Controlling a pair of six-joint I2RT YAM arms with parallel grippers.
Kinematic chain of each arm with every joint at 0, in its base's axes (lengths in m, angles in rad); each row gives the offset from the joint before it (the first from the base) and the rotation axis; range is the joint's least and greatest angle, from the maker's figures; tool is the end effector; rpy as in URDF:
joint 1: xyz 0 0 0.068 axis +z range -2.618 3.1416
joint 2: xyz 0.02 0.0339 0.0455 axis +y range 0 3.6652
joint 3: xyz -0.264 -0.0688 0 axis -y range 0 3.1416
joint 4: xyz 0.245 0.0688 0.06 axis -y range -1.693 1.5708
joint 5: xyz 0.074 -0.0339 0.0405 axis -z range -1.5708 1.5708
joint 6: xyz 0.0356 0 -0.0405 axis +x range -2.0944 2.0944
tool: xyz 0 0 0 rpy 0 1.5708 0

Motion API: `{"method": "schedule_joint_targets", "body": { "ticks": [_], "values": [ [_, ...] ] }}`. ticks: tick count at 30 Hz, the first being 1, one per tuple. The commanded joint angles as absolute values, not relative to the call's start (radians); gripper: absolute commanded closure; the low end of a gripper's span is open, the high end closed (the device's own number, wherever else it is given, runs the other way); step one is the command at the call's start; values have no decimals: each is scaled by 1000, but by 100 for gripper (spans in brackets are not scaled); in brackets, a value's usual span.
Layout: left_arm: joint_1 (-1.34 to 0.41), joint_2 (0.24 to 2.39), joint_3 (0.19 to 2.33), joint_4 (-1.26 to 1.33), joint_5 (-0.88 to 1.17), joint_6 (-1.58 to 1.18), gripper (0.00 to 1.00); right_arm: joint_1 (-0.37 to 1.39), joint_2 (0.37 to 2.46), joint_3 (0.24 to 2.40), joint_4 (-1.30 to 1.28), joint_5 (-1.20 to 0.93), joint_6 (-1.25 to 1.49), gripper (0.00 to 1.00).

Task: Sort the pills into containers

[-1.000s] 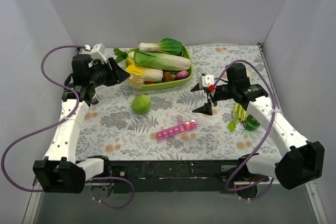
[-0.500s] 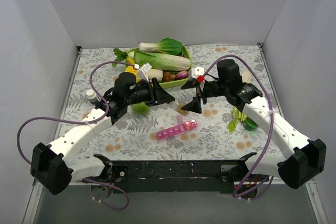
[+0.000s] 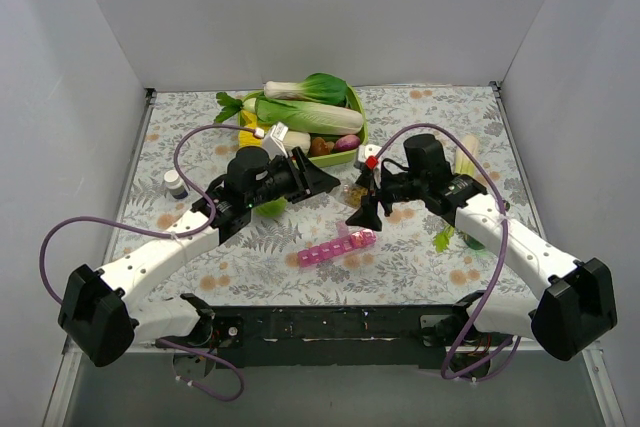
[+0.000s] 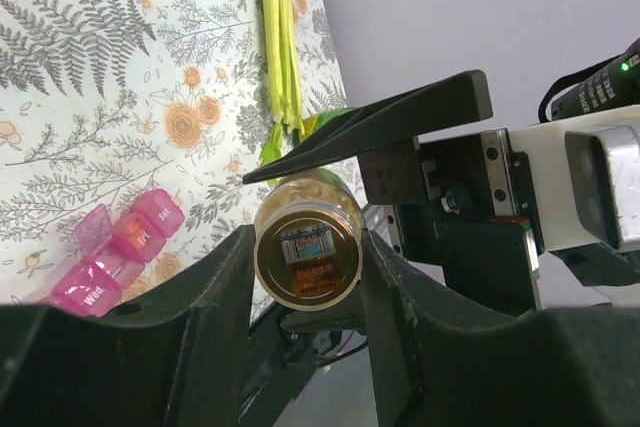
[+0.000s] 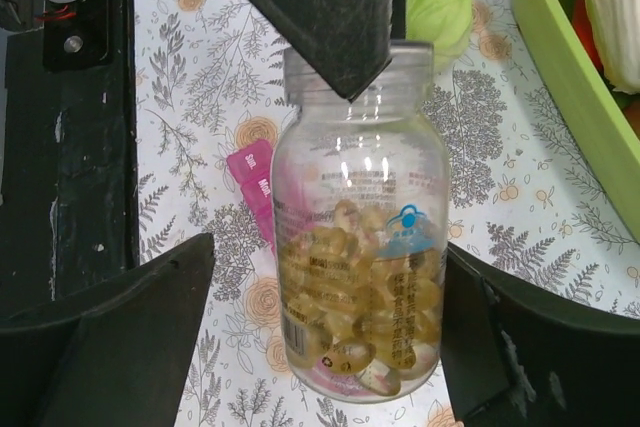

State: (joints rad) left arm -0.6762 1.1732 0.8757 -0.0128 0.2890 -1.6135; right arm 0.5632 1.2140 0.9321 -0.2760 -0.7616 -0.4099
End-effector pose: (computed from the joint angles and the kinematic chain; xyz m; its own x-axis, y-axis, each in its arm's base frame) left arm 0.2062 -0.1785 0.3094 -0.8006 -0.5854 0.1276 -0.2726 0.1663 -0.9477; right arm 0.2105 0.1620 0.2975 -0.0593 -0.3785 -0.9237 -0.9868 0.1619 -0.0030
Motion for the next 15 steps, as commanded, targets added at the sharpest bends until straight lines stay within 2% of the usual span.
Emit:
{"method": "schedule_joint_targets", "body": {
  "ticks": [1, 5, 8, 11, 12, 15],
  "values": [
    [-690, 1140, 862, 64, 267, -1655, 100, 565, 1184, 963, -192, -801, -384, 12],
    [-690, 1141, 851, 83, 282, -1669, 100, 566, 1196, 976, -170, -824, -373, 15],
    [-692, 1134, 848, 84, 281, -1669, 100, 566, 1206, 982, -170, -850, -374, 27],
    [-692, 1129, 841, 83, 275, -1669, 100, 566, 1201, 977, -170, -880, -380, 47],
    [-693, 1127, 839, 84, 273, -1669, 100, 565, 1200, 977, -172, -884, -387, 61],
    [-692, 1127, 828, 89, 273, -1667, 100, 566, 1197, 976, -198, -899, -419, 91]
  ]
}}
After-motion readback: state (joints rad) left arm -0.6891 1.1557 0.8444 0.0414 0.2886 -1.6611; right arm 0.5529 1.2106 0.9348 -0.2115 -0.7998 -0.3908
